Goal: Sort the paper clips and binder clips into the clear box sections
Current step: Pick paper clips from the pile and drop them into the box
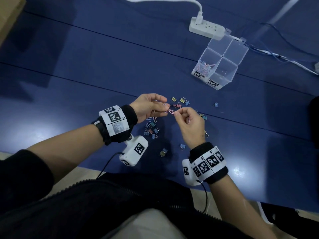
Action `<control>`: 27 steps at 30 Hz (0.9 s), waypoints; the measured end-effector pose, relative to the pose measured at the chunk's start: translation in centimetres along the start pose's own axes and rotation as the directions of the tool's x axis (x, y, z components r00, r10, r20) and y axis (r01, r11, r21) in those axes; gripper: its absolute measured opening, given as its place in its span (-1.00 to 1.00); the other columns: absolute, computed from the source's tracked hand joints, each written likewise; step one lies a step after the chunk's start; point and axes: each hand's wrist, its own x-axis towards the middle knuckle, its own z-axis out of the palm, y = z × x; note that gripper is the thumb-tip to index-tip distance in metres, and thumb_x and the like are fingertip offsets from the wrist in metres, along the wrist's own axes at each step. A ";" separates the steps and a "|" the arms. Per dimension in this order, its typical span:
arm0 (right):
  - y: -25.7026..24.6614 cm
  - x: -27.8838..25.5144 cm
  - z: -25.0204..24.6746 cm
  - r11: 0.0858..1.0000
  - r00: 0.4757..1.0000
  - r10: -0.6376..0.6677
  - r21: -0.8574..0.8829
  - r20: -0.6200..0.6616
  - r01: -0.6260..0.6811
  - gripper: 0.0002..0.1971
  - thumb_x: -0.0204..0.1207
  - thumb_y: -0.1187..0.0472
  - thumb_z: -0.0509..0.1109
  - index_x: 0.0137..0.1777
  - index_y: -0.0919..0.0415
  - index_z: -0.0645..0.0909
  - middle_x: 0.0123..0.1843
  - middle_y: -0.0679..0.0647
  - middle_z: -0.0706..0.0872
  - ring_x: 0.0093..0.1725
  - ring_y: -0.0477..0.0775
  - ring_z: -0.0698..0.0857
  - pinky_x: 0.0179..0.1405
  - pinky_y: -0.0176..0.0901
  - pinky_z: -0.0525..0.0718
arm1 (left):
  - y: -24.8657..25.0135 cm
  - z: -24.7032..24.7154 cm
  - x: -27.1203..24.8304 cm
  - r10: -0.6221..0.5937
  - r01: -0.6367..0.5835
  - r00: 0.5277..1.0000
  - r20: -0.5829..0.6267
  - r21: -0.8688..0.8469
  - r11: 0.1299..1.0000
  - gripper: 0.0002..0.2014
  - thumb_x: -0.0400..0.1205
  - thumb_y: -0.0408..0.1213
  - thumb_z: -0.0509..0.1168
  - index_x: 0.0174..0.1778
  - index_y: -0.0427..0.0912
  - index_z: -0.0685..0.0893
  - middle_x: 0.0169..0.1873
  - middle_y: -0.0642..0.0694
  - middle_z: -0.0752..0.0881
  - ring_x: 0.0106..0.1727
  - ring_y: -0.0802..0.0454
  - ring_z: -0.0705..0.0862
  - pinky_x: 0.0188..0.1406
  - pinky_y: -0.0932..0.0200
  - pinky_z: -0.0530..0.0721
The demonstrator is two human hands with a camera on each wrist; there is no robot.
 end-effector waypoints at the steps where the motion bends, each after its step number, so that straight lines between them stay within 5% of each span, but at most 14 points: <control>1: -0.1 -0.1 -0.1 0.999 0.999 -0.032 -0.017 -0.004 0.032 -0.92 0.49 0.31 0.37 -0.20 0.30 0.62 -0.44 0.01 0.47 -0.47 -0.21 0.41 -0.44 -0.50 0.41 | 0.1 0.0 0.0 0.001 -0.002 1.000 0.006 0.010 1.000 -0.80 0.56 -0.62 0.27 -0.19 -0.22 0.57 -0.47 -0.07 0.74 -0.53 0.17 0.74 -0.44 0.36 0.76; 8: -0.2 -0.6 -0.4 0.983 0.987 -0.163 -0.090 0.002 0.162 -0.91 0.49 0.31 0.38 -0.21 0.33 0.60 -0.44 -0.08 0.41 -0.43 -0.22 0.43 -0.41 -0.52 0.40 | 0.0 0.0 -0.3 -0.001 0.000 0.998 0.064 0.020 1.000 -0.82 0.64 -0.48 0.22 -0.26 -0.19 0.56 -0.60 0.04 0.67 -0.60 0.23 0.64 -0.54 0.44 0.64; 15: 0.1 -1.0 -0.5 0.932 0.955 -0.276 -0.211 0.107 0.293 -0.86 0.51 0.26 0.33 -0.23 0.32 0.57 -0.42 -0.22 0.29 -0.35 -0.27 0.40 -0.27 -0.56 0.38 | -0.1 0.5 -0.5 -0.014 0.017 0.996 0.082 -0.029 0.999 -0.82 0.68 -0.39 0.17 -0.23 -0.17 0.54 -0.35 -0.03 0.61 -0.45 0.19 0.68 -0.47 0.40 0.71; 19: 0.2 -0.6 -0.6 0.926 0.953 -0.301 -0.230 0.027 0.299 -0.82 0.52 0.26 0.32 -0.25 0.37 0.56 -0.39 -0.27 0.33 -0.38 -0.11 0.28 -0.29 -0.57 0.37 | -0.3 0.5 -0.6 -0.053 0.050 0.987 0.151 0.018 0.999 -0.80 0.61 -0.58 0.22 -0.12 -0.17 0.58 -0.43 -0.02 0.73 -0.43 0.18 0.76 -0.30 0.37 0.77; 23: 0.3 -0.6 -0.9 0.929 0.950 -0.305 -0.201 0.063 0.311 -0.84 0.54 0.31 0.30 -0.21 0.40 0.56 -0.31 -0.06 0.48 -0.27 -0.20 0.36 -0.22 -0.61 0.38 | -0.2 0.1 -0.6 -0.012 0.009 0.991 0.134 0.021 1.000 -0.71 0.55 -0.72 0.19 -0.14 -0.20 0.57 -0.49 0.01 0.72 -0.47 0.19 0.76 -0.36 0.38 0.76; 27: 0.1 -0.7 -1.1 0.926 0.941 -0.319 -0.176 0.111 0.335 -0.83 0.54 0.31 0.27 -0.21 0.42 0.55 -0.28 0.00 0.49 -0.27 -0.20 0.35 -0.21 -0.60 0.37 | 0.4 0.0 -0.7 0.005 -0.011 0.987 0.158 0.039 0.999 -0.75 0.60 -0.63 0.19 -0.16 -0.18 0.61 -0.55 0.05 0.74 -0.50 0.24 0.72 -0.44 0.42 0.71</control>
